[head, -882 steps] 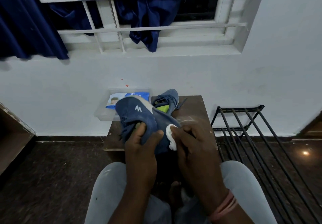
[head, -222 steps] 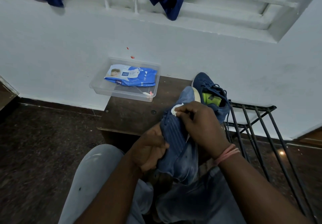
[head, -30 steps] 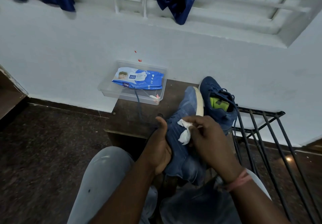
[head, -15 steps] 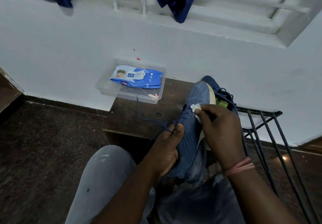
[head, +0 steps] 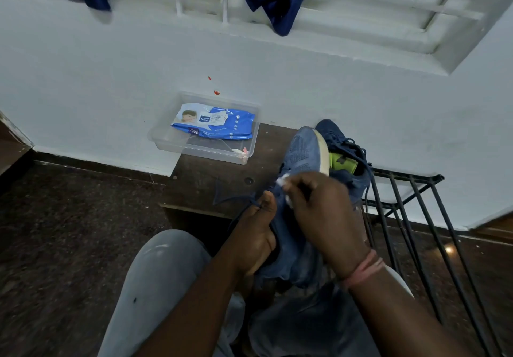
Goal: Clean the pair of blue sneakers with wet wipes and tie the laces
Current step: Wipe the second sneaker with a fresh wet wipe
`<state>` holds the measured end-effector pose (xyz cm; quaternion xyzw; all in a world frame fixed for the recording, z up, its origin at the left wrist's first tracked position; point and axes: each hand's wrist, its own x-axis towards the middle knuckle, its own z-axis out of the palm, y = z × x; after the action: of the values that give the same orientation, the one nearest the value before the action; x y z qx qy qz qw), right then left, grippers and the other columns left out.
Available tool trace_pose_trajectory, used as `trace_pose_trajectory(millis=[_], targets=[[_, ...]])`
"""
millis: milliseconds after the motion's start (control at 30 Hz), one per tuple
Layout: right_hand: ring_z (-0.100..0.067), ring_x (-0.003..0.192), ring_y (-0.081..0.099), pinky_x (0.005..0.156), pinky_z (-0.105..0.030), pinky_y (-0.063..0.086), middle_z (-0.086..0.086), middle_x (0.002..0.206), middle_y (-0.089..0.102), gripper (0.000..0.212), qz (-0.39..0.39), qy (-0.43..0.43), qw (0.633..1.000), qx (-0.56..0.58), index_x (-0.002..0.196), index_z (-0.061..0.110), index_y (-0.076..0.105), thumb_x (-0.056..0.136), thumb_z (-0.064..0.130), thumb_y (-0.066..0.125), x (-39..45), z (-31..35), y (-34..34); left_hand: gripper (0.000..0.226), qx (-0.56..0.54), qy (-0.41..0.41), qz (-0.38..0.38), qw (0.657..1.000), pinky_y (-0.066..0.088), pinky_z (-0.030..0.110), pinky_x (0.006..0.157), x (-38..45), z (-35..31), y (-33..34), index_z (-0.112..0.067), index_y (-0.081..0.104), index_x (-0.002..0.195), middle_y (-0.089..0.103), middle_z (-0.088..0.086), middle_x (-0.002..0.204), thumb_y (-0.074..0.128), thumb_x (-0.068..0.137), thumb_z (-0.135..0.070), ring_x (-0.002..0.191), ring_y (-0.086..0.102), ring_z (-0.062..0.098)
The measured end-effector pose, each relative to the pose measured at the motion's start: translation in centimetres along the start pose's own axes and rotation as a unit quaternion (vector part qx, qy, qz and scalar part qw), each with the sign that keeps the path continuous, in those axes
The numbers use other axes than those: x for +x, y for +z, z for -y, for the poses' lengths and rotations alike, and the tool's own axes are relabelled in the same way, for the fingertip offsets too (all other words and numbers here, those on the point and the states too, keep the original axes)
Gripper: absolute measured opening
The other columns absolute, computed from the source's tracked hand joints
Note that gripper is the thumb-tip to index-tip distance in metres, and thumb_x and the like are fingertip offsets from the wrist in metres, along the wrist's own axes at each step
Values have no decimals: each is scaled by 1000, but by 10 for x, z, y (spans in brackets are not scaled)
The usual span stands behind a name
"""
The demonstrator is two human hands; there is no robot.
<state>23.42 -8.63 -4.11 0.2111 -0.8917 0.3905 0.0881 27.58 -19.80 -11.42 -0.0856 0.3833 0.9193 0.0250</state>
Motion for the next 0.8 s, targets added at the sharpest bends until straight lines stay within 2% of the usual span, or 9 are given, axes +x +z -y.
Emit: trace_pose_trajectory(millis=[67,100,200,300,400,533,633,733,800], targets=[[-3,70,66,67,-28,56,9,77,72,11,54,2,998,21,84,19,77,93,18,71,-13,8,1,63,-22,-9,-4,1000,49,42,109,0,2,-3,-1,58,130,67,21,130,53,92,-51,127,60,33],[-2,70,67,67,-25,56,10,78,72,10,52,12,998,29,84,19,77,92,18,72,-10,6,0,60,-21,-13,-8,1000,50,41,108,-1,3,-2,-2,60,129,68,19,127,50,94,-50,124,62,31],[0,72,65,63,-11,49,12,74,70,14,-38,60,997,18,79,17,74,92,20,72,16,-11,-7,59,35,-7,-12,999,43,48,113,-1,9,-2,-5,62,131,65,19,134,49,96,-52,129,59,32],[0,67,62,63,-17,49,10,71,68,17,-38,40,998,-1,77,14,72,94,19,71,12,-2,-1,60,39,-4,-16,999,44,48,112,-1,6,-3,-11,71,125,65,19,134,56,89,-57,129,60,32],[-3,72,62,66,-19,50,7,79,69,11,19,12,1000,-9,81,15,73,92,17,71,-15,12,11,51,-14,-13,-20,1000,55,34,98,0,6,-6,-12,78,111,71,17,124,47,96,-50,121,65,26],[-10,75,63,68,-15,45,1,82,70,13,-68,41,996,-39,81,13,74,93,14,69,15,-10,5,59,17,-21,-9,1000,54,35,97,0,6,-2,-4,60,133,66,17,133,44,99,-50,125,63,27],[-7,74,61,66,-6,38,3,80,70,13,-71,46,996,-31,80,12,73,92,10,69,15,-4,10,72,7,-26,9,1000,54,36,101,1,4,-4,-3,54,139,63,17,137,53,89,-55,128,61,27],[-7,73,64,68,-20,50,4,81,71,10,-25,37,999,6,84,13,75,92,16,71,-20,12,22,70,-19,-23,16,999,53,36,104,0,2,-8,-3,55,136,65,19,134,44,93,-56,126,62,26],[-9,74,65,69,-26,51,3,82,71,9,-34,30,999,-2,84,13,75,92,15,71,-17,7,21,65,-14,-27,3,1000,56,33,99,0,1,-7,-3,57,132,69,16,127,40,94,-53,120,67,23]])
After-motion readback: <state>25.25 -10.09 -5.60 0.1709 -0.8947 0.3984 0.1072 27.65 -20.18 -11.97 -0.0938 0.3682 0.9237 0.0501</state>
